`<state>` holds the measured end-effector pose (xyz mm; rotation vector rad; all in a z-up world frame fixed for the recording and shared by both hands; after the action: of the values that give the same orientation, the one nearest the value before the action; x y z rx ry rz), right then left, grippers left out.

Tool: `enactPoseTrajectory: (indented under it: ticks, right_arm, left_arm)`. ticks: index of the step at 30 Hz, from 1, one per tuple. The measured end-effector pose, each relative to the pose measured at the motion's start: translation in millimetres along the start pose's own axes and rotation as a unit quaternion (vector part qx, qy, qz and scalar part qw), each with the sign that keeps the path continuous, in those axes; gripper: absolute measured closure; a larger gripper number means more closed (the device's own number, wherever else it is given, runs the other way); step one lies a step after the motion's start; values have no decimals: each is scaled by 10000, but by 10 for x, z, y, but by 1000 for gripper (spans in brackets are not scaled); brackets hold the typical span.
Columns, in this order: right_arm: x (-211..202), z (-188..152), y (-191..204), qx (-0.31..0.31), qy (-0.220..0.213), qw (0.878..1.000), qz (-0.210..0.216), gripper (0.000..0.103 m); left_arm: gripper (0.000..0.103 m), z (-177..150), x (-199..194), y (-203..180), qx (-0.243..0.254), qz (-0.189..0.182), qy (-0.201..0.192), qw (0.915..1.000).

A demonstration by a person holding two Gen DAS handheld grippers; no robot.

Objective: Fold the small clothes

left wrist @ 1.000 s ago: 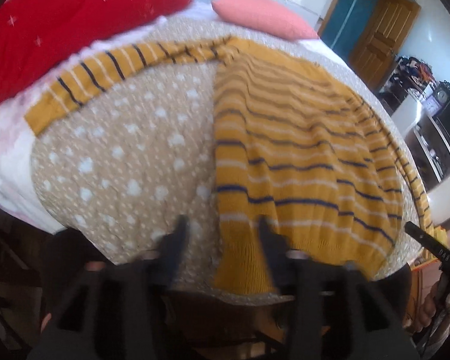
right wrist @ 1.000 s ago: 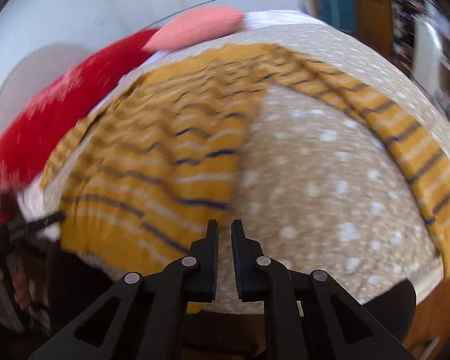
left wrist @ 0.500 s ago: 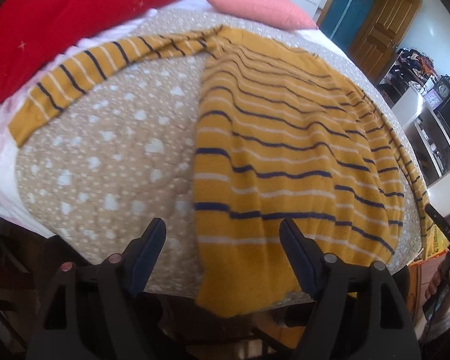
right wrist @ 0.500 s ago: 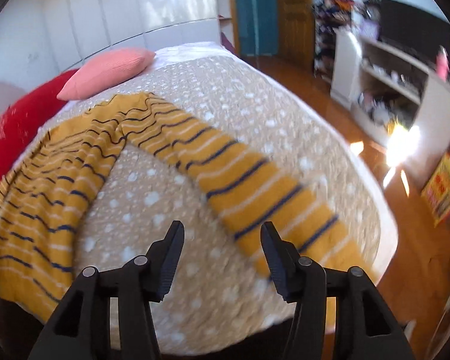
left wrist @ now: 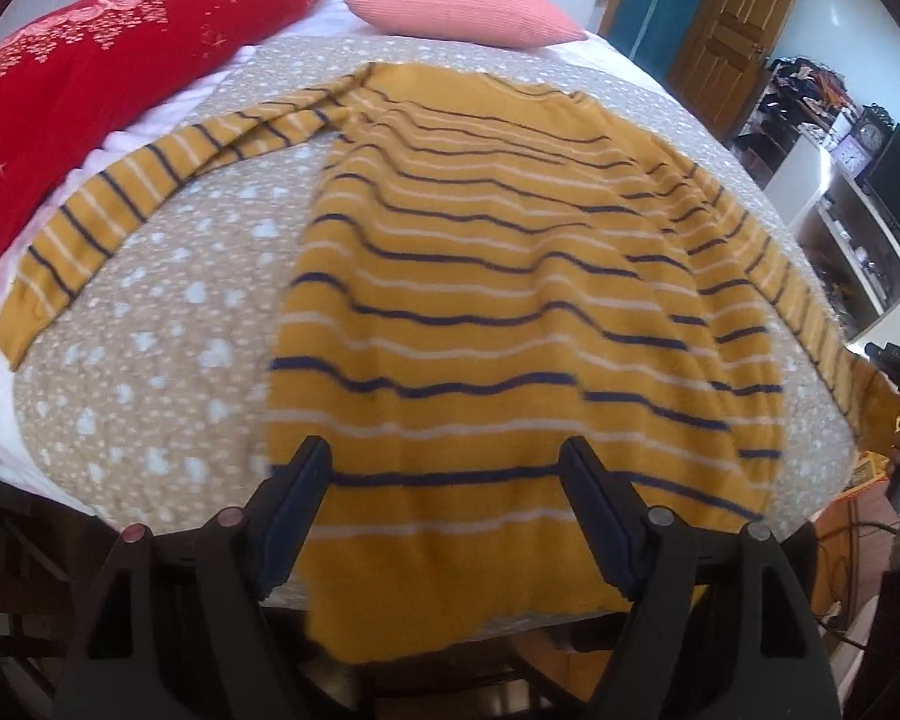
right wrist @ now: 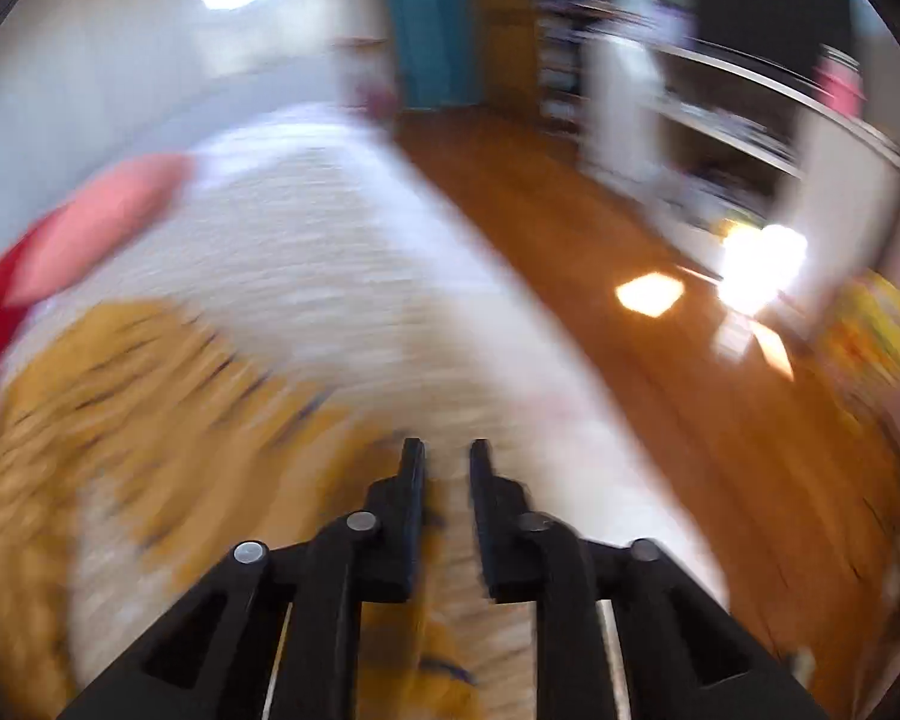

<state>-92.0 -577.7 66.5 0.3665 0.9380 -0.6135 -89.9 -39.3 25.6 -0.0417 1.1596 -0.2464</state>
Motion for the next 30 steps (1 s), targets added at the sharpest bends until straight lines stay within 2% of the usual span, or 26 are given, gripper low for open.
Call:
enactPoseTrajectory:
  ticks: [1, 2, 4, 6, 10, 12, 15, 16, 19, 23, 24, 25, 26, 28, 30]
  right_arm:
    - [-70, -12, -79, 105, -92, 9998, 151, 83]
    - [-187, -70, -189, 293, -227, 9982, 480, 72]
    - [-333, -206, -327, 598, -355, 9940, 850, 59]
    - [-448, -401, -441, 853, -376, 9882, 1215, 59]
    - [-552, -862, -536, 1416, -329, 9795, 1392, 58]
    - [-555, -1129, -579, 1870, -262, 9633, 1910, 58]
    - [-447, -1379, -516, 2232, -35, 9361, 2719, 58]
    - [-399, -1415, -476, 2258, 33, 9312, 2863, 58]
    - [-204, -1394, -356, 2349, 187, 9310, 2787, 58]
    - [-91, -1197, -401, 2644, 79, 9264, 2682, 58]
    - [-84, -1132, -388, 2633, 104, 9293, 2588, 58]
    - [-75, -1075, -368, 2607, 120, 9327, 2489, 64]
    - [-76, -1014, -340, 2519, 123, 9399, 2301, 77]
    - [-99, -897, -271, 2192, 135, 9563, 1930, 83]
    - [-134, -757, -204, 1965, 146, 9661, 1668, 87]
  left_arm:
    - [26, -6, -7, -45, 60, -32, -11, 10000]
    - [26, -8, -3, -83, 123, -23, -15, 9999]
    - [26, -5, 17, -155, 251, 40, -4, 9997]
    - [26, 10, 61, -201, 309, 29, 58, 9995]
    - [26, 37, 127, -271, 355, -93, 142, 9992]
    - [26, 24, 132, -320, 450, -85, 130, 9989]
    - [26, 8, 133, -341, 520, -76, 133, 9985]
    - [26, 6, 129, -336, 507, -95, 133, 9986]
    - [26, 11, 84, -308, 440, -136, 67, 9989]
    - [26, 41, -44, -221, 401, -159, -208, 9989]
    - [26, 55, -68, -190, 377, -171, -275, 9988]
    - [26, 71, -83, -162, 351, -179, -326, 9987]
    - [26, 92, -98, -128, 318, -193, -380, 9986]
    - [25, 153, -123, -65, 267, -259, -502, 9980]
    - [25, 256, -154, -15, 277, -315, -702, 9966]
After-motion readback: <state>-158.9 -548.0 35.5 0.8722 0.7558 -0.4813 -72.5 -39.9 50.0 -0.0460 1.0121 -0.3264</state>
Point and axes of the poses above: each gripper's, at about its wrist camera, not at the fingertips, and x roughly the way its jaws point, y to its left, z to its top, the point moved 2 cm from there along x, roughly the way its jaws point, and after that the axes turned 6 degrees about y, right-handed, at the moved point
